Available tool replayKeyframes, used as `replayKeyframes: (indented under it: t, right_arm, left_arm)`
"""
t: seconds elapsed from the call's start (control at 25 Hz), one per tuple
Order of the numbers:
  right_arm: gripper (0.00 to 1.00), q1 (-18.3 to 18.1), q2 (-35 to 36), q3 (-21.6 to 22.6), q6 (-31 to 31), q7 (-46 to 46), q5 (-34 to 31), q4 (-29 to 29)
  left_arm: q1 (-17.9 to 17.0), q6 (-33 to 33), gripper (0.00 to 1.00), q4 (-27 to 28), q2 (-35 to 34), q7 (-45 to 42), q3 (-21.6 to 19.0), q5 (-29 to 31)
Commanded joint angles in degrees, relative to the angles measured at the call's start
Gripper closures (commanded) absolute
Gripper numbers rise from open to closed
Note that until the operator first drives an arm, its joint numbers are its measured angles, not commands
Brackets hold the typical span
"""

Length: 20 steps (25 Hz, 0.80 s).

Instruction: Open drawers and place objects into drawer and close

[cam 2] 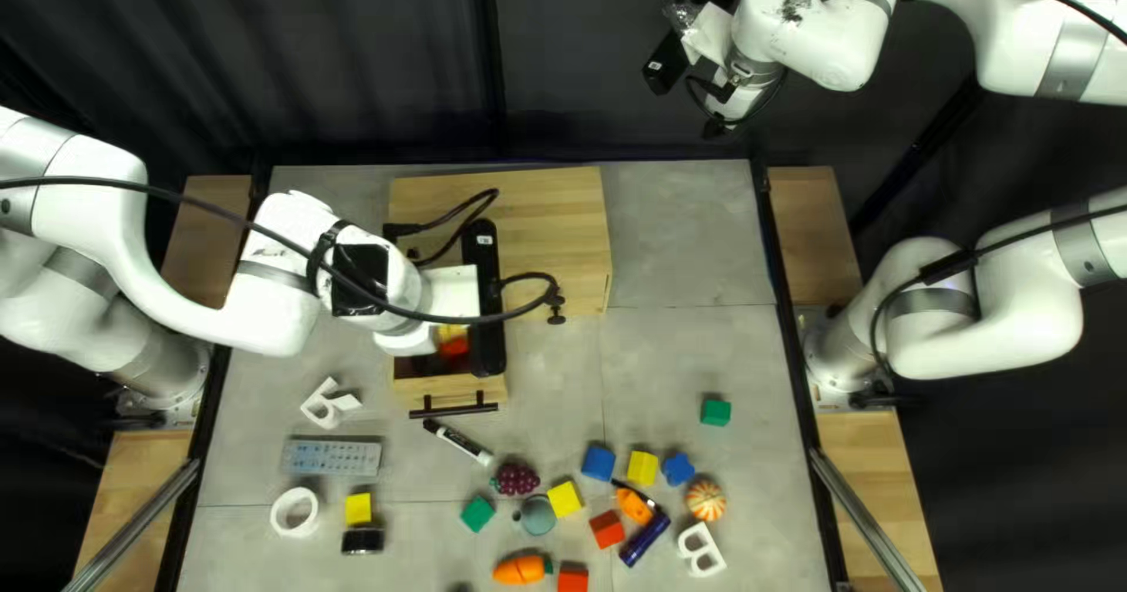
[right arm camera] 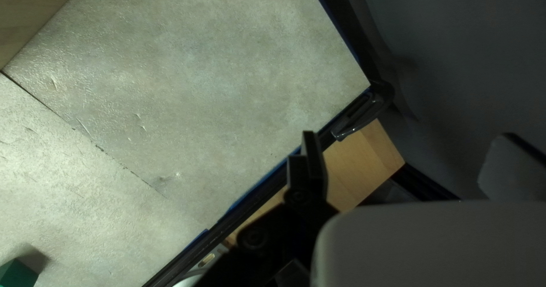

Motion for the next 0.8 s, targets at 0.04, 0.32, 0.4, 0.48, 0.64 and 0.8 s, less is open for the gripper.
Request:
replayKeyframes:
  t: [0.04,0.32,0.4,0.48,0.64,0.8]
  right_arm:
    - [0.0,0.0,0.0,0.0,0.0,0.0,0.0,0.0]
    - [0.0,0.0,0.0,0.0,0.0,0.0,0.0,0.0]
    - [0.0,0.0,0.0,0.0,0.0,0.0,0.0,0.0]
    - [0.0,0.0,0.0,0.0,0.0,0.0,0.0,0.0]
    - [0.0,0.0,0.0,0.0,0.0,0.0,0.0,0.0]
    - [0.0,0.0,0.0,0.0,0.0,0.0,0.0,0.0]
  left_arm:
    - [-2.9,0.5,0.0,2.3,1.7,-2.3,-2.9,-1.2]
    - [-10.2,-7.3,0.0,7.7,13.0,-0.7,-10.5,-3.1]
    - [-11.7,-9.7,0.0,8.3,14.8,1.4,-12.2,-2.4]
    - [-12.9,-11.9,0.0,9.0,16.6,4.2,-13.7,-1.4]
    - [-12.8,-16.9,0.0,8.1,18.6,12.1,-15.6,-1.5]
    - [-9.9,-22.1,0.0,6.7,20.5,21.8,-17.1,-4.6]
